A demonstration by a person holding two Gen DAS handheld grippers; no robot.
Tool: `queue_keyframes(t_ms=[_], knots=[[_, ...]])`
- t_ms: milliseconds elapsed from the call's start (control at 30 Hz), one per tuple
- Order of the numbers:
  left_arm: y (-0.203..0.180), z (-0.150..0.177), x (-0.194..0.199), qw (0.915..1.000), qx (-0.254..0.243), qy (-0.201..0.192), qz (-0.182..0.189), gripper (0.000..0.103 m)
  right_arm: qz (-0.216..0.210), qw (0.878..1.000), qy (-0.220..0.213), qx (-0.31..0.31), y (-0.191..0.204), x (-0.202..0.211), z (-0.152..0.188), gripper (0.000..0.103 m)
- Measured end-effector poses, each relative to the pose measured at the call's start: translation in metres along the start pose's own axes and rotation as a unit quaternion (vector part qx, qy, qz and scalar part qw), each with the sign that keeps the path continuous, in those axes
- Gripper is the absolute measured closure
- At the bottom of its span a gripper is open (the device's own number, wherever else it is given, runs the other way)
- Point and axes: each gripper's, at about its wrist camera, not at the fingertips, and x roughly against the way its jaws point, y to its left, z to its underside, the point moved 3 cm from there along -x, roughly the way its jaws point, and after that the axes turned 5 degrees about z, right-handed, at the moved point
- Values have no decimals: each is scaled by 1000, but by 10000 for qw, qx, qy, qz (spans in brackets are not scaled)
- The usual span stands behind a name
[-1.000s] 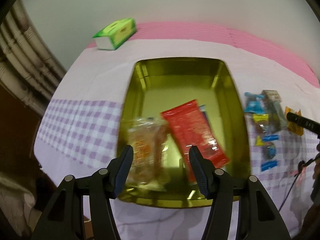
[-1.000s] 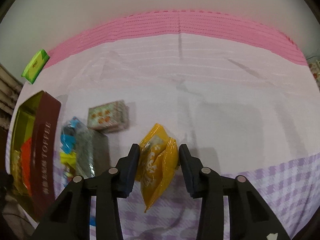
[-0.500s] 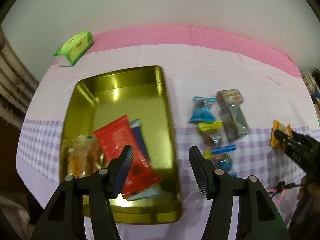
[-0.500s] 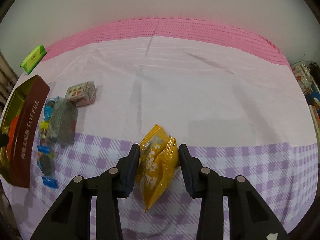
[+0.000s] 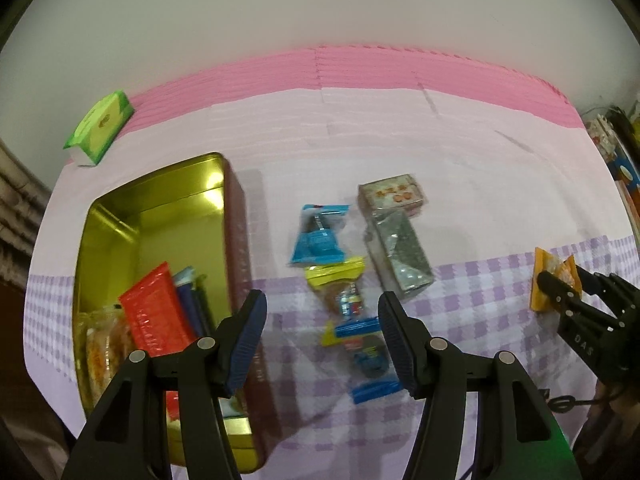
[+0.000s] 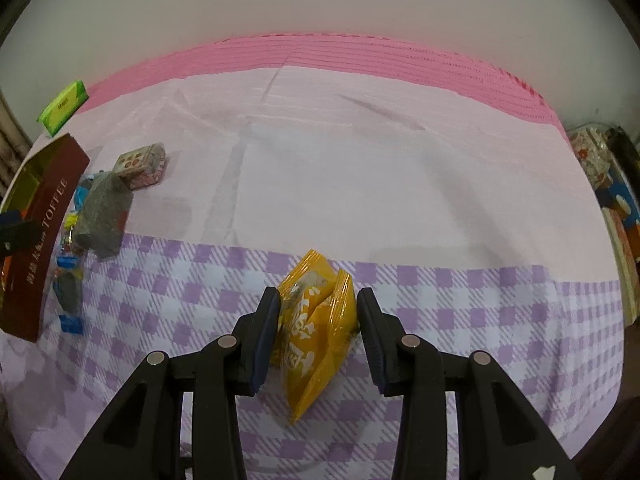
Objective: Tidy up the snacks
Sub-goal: 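Grasp the grey-green packet with the left tool while the right tool holds the yellow bag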
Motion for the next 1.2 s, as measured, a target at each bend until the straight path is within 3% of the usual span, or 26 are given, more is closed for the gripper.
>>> queue_keyframes(t_ms=[367, 700, 1200], knots=[[-20, -19, -11, 9999, -51, 135, 43, 44, -96, 9999, 93, -35, -2, -4, -2, 66], [-19, -45, -26, 9984, 340, 398, 191, 44, -156, 9997, 157, -105, -4, -4, -2, 66], [-31, -47, -59, 9962, 455, 709, 214, 45, -187, 9995, 189, -159, -5, -6, -2, 65]])
